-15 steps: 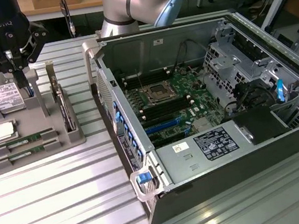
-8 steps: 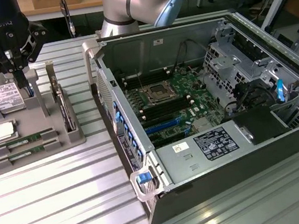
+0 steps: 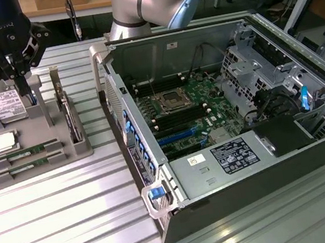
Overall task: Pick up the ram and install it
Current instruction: 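Pick up the ram and move it above insertion slot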
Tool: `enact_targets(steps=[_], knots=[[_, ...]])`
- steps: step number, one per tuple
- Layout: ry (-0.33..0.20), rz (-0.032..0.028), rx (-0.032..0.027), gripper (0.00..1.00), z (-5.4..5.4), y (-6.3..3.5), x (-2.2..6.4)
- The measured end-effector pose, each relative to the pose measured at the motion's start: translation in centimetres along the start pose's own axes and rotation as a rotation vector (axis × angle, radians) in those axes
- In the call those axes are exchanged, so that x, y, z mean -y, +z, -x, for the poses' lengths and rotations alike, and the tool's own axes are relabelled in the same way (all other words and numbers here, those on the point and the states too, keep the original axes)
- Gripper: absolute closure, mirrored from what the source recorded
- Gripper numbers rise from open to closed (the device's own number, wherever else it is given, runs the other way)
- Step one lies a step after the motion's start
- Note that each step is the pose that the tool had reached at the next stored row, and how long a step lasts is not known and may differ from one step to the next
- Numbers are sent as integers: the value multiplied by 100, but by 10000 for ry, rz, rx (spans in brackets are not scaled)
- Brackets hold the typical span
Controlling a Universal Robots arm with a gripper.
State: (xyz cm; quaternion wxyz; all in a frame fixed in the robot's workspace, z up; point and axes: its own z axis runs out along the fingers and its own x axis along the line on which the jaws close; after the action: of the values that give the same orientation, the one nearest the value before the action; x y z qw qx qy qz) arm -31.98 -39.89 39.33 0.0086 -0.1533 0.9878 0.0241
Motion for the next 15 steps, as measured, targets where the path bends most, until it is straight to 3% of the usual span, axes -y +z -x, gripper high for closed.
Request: enact_targets(steps=[15], knots=[[-1345,32,-61,89,0,0,0]])
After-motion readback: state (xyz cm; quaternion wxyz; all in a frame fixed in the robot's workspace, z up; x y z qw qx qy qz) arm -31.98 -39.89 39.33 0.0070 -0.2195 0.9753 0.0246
